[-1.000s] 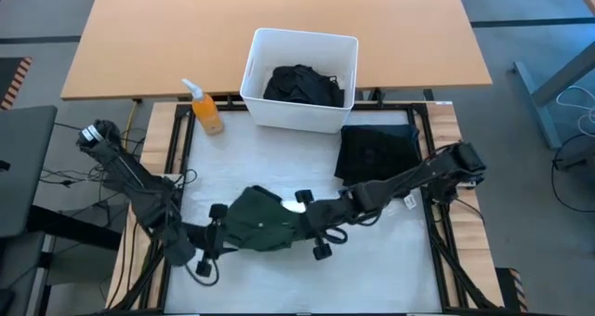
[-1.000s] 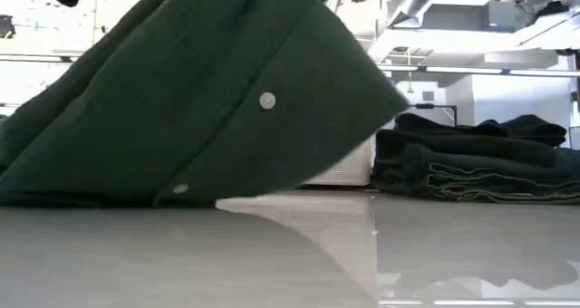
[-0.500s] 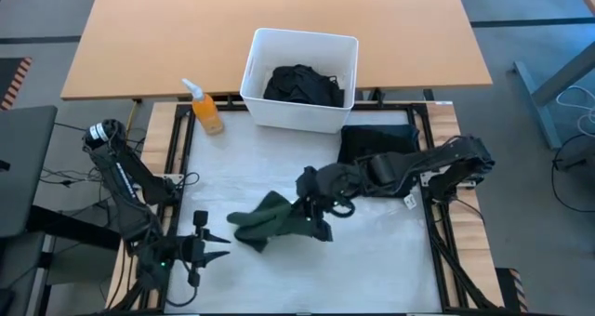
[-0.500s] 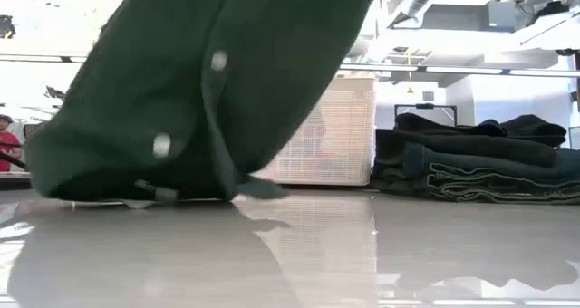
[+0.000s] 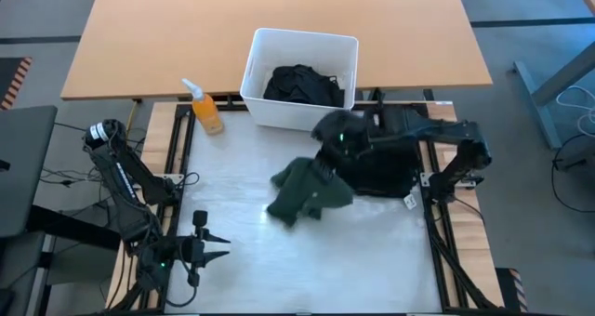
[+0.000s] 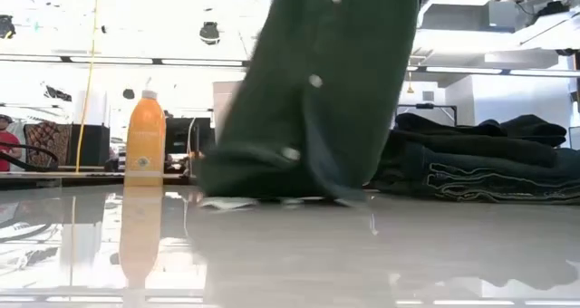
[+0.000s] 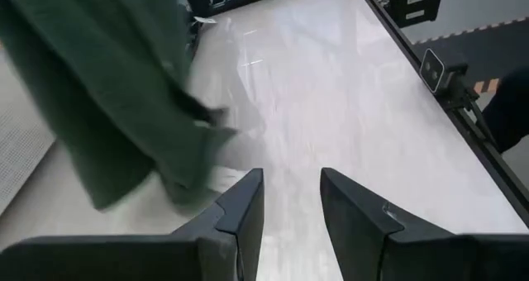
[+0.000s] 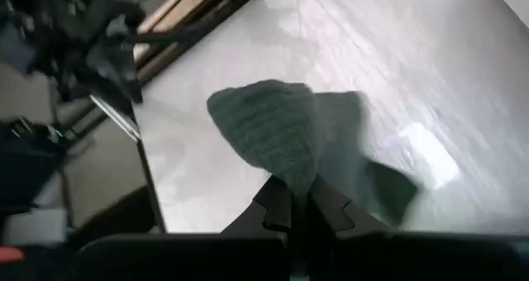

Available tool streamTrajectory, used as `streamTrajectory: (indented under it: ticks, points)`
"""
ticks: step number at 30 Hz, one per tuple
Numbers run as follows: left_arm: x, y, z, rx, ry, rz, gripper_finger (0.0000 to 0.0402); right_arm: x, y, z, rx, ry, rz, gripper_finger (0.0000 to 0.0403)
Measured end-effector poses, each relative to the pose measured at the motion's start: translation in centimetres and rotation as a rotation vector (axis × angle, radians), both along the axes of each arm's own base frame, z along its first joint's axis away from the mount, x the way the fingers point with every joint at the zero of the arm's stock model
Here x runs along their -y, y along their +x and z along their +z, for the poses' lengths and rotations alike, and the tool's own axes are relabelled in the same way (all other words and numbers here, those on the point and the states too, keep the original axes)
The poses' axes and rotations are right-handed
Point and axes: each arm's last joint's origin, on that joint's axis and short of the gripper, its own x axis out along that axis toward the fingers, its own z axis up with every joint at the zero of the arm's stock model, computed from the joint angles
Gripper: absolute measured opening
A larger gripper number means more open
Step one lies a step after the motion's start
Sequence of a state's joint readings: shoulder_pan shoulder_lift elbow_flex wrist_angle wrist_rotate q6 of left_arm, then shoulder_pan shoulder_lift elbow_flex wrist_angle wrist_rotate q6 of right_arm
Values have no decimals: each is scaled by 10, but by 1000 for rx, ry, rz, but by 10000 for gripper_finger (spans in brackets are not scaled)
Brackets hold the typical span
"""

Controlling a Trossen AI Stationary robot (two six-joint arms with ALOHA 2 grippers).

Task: Fold laundry
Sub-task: Stack the folded green polo shirt on the black t-shirt

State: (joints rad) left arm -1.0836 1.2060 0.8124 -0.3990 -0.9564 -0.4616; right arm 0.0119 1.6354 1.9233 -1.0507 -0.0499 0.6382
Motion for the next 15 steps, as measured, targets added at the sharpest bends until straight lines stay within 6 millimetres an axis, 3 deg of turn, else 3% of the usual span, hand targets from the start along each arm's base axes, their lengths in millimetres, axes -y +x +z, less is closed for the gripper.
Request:
streamTrajectory:
  ticks: [5,10,15]
  points:
    - [0,0,-1,-6,12,-3,112,34,-23,15,21,85,-104,28]
    - [-1,0,-1,-8,19,-6,112,57,-67,39,77,65,-250,28]
    - [-1,0,-1,-2,54,-11,112,62,-120,60,123,50,-369,28]
